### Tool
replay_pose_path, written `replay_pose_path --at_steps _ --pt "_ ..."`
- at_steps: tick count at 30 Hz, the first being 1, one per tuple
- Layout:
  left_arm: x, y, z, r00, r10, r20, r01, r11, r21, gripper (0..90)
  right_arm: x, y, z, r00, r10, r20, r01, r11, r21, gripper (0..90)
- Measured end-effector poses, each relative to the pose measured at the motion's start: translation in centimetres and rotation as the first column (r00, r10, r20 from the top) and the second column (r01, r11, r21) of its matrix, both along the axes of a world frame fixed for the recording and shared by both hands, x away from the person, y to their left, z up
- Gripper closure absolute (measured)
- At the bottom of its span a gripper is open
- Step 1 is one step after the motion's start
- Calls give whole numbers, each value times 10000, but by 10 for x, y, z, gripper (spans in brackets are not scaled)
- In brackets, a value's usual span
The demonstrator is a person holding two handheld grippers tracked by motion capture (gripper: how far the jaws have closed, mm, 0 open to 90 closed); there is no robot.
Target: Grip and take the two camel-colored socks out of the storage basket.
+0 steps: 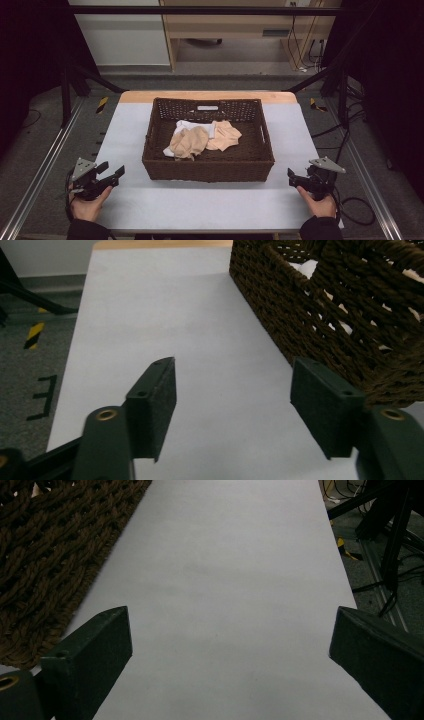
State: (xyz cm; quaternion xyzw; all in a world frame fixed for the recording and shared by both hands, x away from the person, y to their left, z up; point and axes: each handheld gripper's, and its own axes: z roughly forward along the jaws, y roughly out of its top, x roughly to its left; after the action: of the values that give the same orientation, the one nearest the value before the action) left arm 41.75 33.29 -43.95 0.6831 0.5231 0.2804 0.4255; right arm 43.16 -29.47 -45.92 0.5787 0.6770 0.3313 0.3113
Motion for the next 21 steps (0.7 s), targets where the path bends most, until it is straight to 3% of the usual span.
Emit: replay_pose_path --at_steps 11,21 --pt "-3 -3 20 9971 -12 763 23 9999 -146 426 -4 0 4 9967 -108 804 85 9995 298 32" --pt "1 -16 37 9933 -482 1054 495 9987 -99 400 -7 3 4 9959 -71 898 44 9995 309 33"
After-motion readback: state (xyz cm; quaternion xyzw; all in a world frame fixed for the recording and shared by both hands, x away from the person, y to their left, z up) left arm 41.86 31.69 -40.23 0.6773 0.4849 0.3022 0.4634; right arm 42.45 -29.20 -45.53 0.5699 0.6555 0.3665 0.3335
